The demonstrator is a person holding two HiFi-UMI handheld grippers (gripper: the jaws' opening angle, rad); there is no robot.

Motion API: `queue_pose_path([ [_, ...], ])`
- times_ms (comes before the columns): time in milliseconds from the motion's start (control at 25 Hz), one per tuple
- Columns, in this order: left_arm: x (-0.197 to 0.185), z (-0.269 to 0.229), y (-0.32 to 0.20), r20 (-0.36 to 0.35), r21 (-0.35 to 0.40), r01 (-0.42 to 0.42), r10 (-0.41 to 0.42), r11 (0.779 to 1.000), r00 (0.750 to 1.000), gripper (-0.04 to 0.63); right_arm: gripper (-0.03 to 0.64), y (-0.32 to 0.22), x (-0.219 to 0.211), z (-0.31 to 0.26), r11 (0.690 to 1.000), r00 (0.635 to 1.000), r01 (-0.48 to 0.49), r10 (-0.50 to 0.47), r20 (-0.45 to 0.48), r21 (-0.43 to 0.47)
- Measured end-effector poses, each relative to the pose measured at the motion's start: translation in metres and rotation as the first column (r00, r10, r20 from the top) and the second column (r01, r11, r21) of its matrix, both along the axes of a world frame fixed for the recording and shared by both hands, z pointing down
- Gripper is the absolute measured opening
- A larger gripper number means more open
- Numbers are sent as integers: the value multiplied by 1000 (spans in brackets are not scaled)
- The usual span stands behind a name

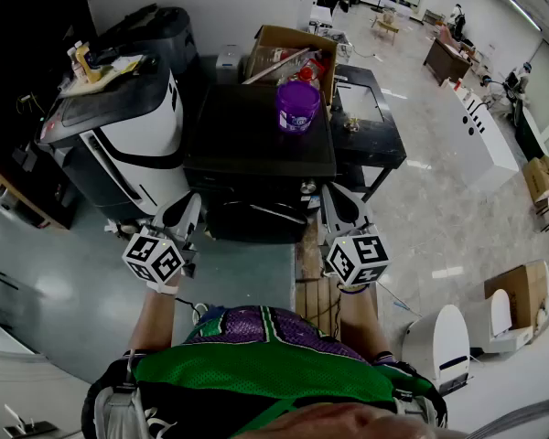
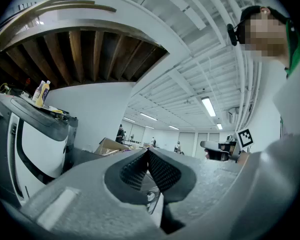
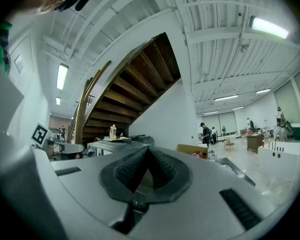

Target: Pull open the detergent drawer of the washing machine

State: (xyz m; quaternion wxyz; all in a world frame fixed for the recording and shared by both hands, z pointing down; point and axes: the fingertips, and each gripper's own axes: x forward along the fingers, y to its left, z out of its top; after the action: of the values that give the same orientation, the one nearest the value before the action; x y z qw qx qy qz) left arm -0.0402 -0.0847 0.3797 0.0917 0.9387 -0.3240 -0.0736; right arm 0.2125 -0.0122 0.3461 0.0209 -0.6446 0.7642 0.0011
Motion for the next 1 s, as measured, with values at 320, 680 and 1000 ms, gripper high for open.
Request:
queue_pose_path([
  [320, 7, 2, 8, -2, -7, 6, -6, 1000, 1000, 17, -6, 7, 4, 4, 1000, 1000, 2, -2, 0, 0],
  [680, 12, 3, 11, -7, -27, 10, -10, 1000, 1000, 17, -2, 12, 2, -6, 999, 1000, 28, -28, -10, 45],
  [1000, 8, 5, -11, 27, -41, -11, 12, 999, 1000, 17, -2, -10, -10, -7, 998, 999, 39, -40, 15, 44],
])
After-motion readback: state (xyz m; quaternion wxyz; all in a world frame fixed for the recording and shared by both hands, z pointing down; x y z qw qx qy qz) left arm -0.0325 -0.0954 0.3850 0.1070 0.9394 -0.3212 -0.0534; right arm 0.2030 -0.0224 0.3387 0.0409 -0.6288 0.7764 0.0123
